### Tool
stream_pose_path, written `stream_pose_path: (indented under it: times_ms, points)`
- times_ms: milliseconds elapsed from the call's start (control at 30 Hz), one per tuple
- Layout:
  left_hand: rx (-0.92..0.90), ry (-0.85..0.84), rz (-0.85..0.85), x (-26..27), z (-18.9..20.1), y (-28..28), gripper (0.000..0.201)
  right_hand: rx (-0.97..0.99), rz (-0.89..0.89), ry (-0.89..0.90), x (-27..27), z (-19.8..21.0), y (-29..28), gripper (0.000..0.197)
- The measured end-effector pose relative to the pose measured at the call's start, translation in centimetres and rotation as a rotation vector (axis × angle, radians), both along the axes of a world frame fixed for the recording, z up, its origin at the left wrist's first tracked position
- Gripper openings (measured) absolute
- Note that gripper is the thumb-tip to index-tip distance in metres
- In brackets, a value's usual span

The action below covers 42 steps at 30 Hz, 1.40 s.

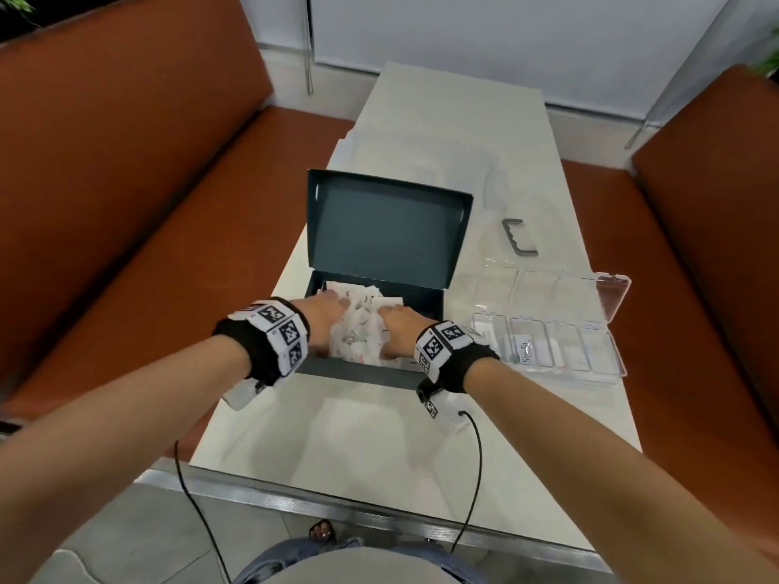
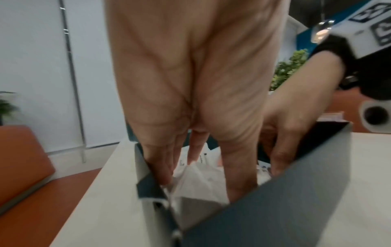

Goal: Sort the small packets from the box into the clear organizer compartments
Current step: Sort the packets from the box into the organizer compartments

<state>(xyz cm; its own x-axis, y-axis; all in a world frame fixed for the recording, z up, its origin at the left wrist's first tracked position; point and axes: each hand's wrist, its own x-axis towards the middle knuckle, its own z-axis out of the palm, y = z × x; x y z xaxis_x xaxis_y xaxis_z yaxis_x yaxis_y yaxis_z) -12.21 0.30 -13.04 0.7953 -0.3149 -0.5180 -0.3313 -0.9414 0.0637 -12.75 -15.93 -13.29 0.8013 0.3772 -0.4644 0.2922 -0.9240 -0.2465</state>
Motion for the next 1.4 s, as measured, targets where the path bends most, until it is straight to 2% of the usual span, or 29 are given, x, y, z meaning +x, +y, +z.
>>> stream_pose_path:
  times_ms: [67,167,267,400,567,733,833,967,1033,1133,1200,1267,1333,1400]
  points:
    - [0.016,0.019,-0.047,-0.2,-0.9,-0.1,0.067,0.004,-0.033,0.010,0.2,-0.7,0.4,0.061]
    - [-0.012,-0.070,-0.070,-0.4,-1.7,0.4,0.088,0.040,-0.088,0.039,0.3,-1.1,0.7,0.075]
    - [-0.031,-0.106,-0.105,-0.4,-1.7,0.6,0.091,0.116,-0.151,0.061,0.1,-1.4,0.7,0.083]
    - [-0.022,-0.150,-0.121,-0.7,-1.7,0.5,0.067,0.163,-0.252,0.074,-0.1,-1.7,0.6,0.073]
    - [-0.122,-0.196,-0.156,-1.1,-1.6,0.9,0.058,0.233,-0.321,0.056,-0.6,-2.3,0.9,0.059]
    - [-0.162,-0.201,-0.185,-1.4,-1.7,1.3,0.034,0.211,-0.293,-0.051,-1.0,-2.4,1.1,0.055]
    - [-0.157,-0.177,-0.180,-1.3,-1.6,1.3,0.033,0.253,-0.299,-0.082,-1.2,-2.3,0.6,0.042]
    - [-0.158,-0.238,-0.189,-1.3,-1.2,1.6,0.029,0.292,-0.339,-0.161,-1.6,-1.7,-0.4,0.006]
    - [-0.200,-0.251,-0.197,-1.3,-1.1,1.8,0.035,0.328,-0.350,-0.196,-1.7,-1.6,-0.8,0.009]
    - [-0.292,-0.184,-0.148,-1.3,-0.6,2.0,0.050,0.321,-0.339,-0.217,-1.9,-1.3,-1.1,0.021]
    - [-0.243,-0.119,-0.152,-1.0,0.3,2.1,0.042,0.311,-0.345,-0.247,-2.0,-1.0,-1.3,0.028]
    - [-0.062,-0.128,-0.241,-0.9,0.9,2.3,0.033,0.313,-0.347,-0.276,-2.1,-0.6,-1.4,0.028]
    - [0.145,-0.224,-0.372,-1.2,1.3,2.5,0.032,0.315,-0.335,-0.296,-2.2,0.0,-1.3,0.023]
    - [0.237,-0.332,-0.438,-1.4,1.5,2.6,0.027,0.327,-0.326,-0.322,-2.3,0.8,-1.3,0.019]
